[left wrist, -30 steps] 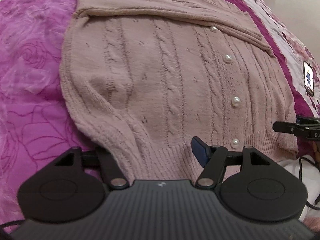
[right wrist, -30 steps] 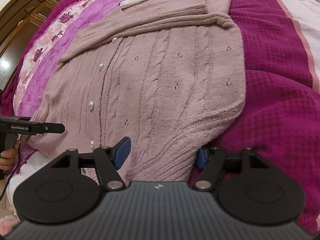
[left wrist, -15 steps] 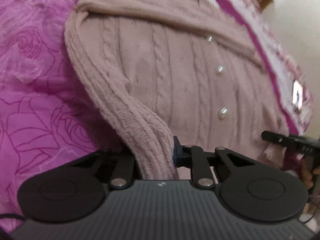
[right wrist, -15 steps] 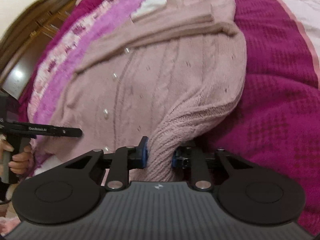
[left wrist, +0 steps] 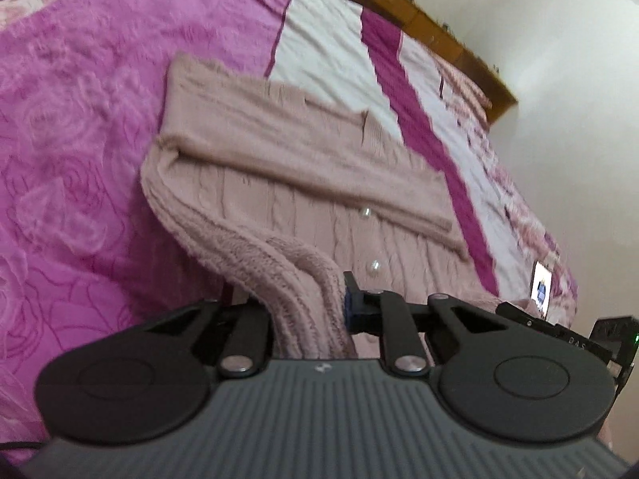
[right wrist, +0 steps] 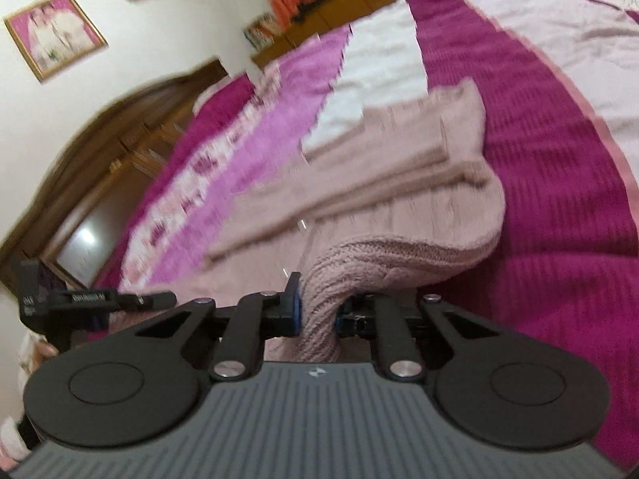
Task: Fold small clothes
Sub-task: 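Lift the hem with both tools and fold it toward the collar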
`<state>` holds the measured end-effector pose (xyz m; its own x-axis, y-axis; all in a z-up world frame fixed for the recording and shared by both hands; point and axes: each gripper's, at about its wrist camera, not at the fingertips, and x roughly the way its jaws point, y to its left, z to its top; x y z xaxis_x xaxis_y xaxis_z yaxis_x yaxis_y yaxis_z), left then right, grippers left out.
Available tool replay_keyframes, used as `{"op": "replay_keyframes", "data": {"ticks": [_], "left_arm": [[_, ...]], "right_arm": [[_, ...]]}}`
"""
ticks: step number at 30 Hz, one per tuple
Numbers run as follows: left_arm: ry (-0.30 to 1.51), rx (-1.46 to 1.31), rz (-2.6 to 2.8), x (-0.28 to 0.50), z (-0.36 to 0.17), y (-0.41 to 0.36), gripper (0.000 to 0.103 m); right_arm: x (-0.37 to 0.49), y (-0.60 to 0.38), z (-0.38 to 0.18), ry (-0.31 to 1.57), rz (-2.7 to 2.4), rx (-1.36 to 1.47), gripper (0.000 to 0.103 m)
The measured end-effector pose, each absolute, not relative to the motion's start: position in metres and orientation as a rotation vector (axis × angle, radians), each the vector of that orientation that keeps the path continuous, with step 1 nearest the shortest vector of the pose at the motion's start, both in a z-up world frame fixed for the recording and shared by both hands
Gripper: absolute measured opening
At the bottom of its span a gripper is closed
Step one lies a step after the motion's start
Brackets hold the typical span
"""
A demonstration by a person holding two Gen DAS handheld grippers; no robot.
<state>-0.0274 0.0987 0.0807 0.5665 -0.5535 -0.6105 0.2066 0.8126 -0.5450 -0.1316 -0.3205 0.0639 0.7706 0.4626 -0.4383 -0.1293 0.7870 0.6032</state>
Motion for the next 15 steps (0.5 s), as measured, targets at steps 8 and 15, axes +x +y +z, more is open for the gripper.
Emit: {"op": "replay_keyframes", "data": {"ticks": [8,15], "left_arm": [[0.738,-0.548,-0.403,-0.028,0.107,0.120,0.018],[0.669,-0.587,-0.330,-0.006,0.125,0.123,0.018]], "right_arm": [[-0.123,-0.337,0.086,0.464,0.317,0.669,0.016],[-0.094,-0.348,0.102,0.375,0.293,0.720,0.016]]}}
